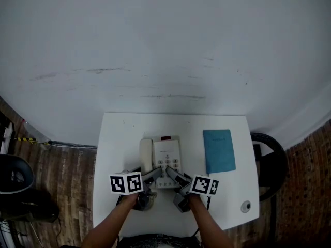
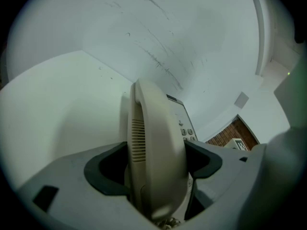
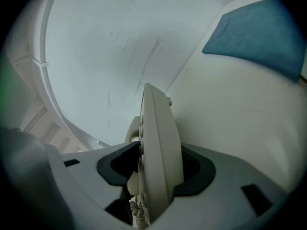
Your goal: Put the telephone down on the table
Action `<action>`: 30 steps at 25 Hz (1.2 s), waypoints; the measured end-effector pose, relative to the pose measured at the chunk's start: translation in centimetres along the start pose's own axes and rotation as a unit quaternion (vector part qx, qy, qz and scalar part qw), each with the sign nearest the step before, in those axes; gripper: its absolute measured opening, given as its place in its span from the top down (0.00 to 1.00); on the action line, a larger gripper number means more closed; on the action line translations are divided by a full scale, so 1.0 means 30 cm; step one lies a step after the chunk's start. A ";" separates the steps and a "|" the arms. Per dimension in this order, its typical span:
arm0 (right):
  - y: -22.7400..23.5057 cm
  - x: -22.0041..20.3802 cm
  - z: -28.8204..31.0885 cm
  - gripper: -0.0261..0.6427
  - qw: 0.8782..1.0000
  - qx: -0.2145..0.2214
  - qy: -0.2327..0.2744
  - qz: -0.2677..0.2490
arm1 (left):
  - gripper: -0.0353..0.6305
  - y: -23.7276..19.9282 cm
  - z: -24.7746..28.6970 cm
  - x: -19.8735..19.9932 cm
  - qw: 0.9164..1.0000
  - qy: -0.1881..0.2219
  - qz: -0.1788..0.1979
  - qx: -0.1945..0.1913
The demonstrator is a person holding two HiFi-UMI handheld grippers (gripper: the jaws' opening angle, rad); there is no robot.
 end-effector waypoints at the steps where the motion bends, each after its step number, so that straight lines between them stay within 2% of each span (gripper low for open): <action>1: 0.001 0.001 -0.002 0.66 1.000 -0.002 -0.001 0.000 | 0.39 0.002 0.000 0.003 1.000 0.003 -0.002 -0.001; 4: 0.001 0.009 -0.012 0.64 1.000 -0.022 -0.001 -0.015 | 0.39 0.010 0.000 0.018 1.000 0.009 0.001 -0.004; 9: -0.006 0.016 -0.023 0.59 0.995 -0.078 -0.013 -0.066 | 0.39 0.020 0.012 0.023 1.000 0.003 0.008 -0.005; 22: 0.005 0.027 -0.042 0.52 0.981 -0.157 -0.022 -0.114 | 0.39 0.041 0.037 0.014 0.999 -0.014 0.032 0.005; 26: -0.005 0.033 -0.060 0.52 0.969 -0.196 -0.013 -0.152 | 0.39 0.050 0.031 0.013 0.999 -0.017 0.044 0.002; 28: -0.023 0.047 -0.069 0.58 0.961 -0.211 -0.001 -0.179 | 0.39 0.055 0.023 0.017 0.999 -0.016 0.049 0.001; 30: -0.037 0.056 -0.076 0.60 0.958 -0.215 0.002 -0.191 | 0.39 0.060 0.012 0.019 0.998 -0.013 0.053 0.001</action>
Point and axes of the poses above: the fingertips, and each gripper's own axes: z forward along the fingers, y to its right, x out of its top, the point moved 9 cm from there along -z, backward along the fingers, and after that the axes turned 1 degree about -z, right-handed, at the moved point
